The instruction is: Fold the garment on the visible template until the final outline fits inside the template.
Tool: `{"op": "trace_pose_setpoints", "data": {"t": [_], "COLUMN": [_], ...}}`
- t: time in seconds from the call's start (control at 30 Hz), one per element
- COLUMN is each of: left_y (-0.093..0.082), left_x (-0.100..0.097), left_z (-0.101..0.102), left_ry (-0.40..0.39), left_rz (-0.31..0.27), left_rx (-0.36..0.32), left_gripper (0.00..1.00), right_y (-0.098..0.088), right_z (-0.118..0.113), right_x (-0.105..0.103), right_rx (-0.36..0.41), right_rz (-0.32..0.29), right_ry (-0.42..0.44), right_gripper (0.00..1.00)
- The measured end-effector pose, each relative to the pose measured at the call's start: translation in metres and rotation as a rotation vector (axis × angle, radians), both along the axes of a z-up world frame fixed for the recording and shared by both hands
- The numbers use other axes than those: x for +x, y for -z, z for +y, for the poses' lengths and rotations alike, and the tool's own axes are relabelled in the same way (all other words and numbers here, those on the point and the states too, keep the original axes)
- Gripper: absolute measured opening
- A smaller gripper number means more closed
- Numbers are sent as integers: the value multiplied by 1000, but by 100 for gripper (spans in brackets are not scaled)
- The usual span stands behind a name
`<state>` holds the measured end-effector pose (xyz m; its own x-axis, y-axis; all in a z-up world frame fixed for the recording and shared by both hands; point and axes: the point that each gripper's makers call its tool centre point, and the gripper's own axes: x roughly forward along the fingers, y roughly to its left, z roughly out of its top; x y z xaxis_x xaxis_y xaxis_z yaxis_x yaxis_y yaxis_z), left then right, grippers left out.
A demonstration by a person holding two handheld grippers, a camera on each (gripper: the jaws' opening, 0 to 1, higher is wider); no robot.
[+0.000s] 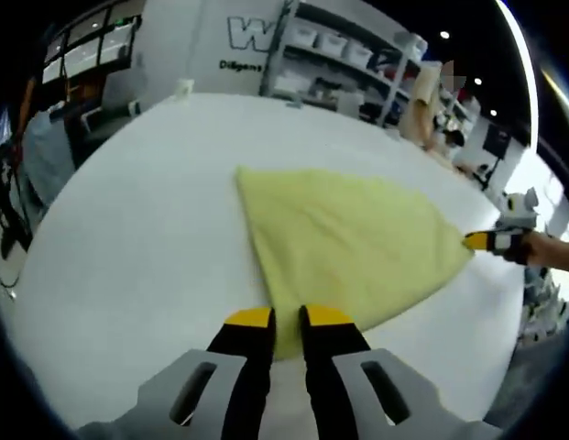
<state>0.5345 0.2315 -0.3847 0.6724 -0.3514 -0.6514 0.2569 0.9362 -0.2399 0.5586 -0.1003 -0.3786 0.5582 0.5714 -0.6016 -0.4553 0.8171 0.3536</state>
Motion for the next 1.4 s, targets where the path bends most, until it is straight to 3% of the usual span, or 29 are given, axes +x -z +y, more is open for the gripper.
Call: {"op": "trace_pose_setpoints", "data": {"t": [0.37,0.5,0.57,0.67,1.1,1.4], "left_y": [2,2,1,1,0,2], "left_x": [-12,-16,-19,-22,-48,-67], "left_z": [4,4,4,5,-20,-25], "left_ry": [-43,-48,-56,-61,40,50], "left_rz": [18,26,29,28,28,26], "left_rx": [-20,-22,-28,-30,-25,-26], "left_gripper": [9,5,0,0,0,0], "right_y": [4,7,5,3,0,0], "right_z": [-4,-9,-9,-12,-45,-46], "right_x": [-16,-21,-25,-25,-65,-84], "right_rx": [4,9,20,16,18,6], "right_rz": [23,31,28,15,24,18], "right_ry": [22,42,56,64,142,157], "right_gripper": [9,0,0,0,0,0]}}
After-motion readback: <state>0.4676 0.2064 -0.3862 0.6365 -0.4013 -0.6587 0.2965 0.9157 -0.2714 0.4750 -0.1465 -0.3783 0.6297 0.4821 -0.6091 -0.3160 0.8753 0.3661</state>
